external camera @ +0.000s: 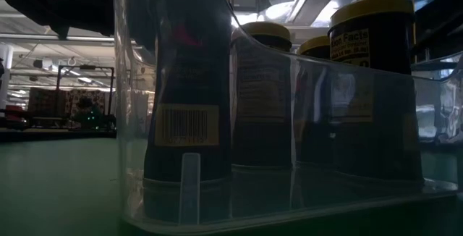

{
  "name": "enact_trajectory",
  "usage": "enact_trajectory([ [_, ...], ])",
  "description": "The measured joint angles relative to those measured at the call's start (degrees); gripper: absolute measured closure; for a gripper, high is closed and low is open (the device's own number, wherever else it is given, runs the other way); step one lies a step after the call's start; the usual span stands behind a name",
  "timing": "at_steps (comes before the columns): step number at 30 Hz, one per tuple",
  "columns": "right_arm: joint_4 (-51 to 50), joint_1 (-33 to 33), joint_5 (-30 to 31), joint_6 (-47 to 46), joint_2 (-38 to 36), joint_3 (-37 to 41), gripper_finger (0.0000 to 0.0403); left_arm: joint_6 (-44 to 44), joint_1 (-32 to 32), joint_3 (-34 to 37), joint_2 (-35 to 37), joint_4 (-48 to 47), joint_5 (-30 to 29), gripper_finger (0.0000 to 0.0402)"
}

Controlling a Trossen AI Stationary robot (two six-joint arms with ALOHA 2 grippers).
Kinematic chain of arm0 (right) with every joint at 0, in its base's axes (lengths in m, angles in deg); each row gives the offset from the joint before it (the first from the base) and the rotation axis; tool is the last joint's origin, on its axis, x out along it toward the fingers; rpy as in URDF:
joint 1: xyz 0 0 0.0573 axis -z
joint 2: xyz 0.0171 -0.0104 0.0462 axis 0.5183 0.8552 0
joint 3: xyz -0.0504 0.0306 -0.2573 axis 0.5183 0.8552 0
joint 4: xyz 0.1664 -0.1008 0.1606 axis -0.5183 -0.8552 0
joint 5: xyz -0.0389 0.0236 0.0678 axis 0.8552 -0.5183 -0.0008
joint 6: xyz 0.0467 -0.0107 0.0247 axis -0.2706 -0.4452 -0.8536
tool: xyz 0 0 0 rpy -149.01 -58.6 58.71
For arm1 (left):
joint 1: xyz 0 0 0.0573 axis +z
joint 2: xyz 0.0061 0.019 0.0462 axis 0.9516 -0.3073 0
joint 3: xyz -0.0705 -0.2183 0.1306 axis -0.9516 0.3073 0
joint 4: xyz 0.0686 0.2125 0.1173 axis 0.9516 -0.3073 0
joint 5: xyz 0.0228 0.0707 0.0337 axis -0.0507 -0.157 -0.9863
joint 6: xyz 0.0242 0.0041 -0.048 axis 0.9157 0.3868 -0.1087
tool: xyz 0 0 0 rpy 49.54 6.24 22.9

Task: Sort spices by type
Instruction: Put the transparent seasoning bottle into the center transparent bin

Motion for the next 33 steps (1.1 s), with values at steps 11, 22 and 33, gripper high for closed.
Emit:
enact_trajectory([
  [11,3.76,-0.93,-4.75,2.35,0.00,4.43,0.0084,0.00,0.00,-0.02,0.00,-0.02,0.00,0.0088],
  [22,6.51,-2.34,-5.73,2.35,0.00,5.73,0.0145,0.02,0.00,-0.02,0.00,-0.02,-0.01,0.0088],
  [33,6.78,-2.20,-5.22,2.53,-0.02,5.68,0.0218,0.02,0.00,-0.02,0.00,0.00,0.00,0.0088],
])
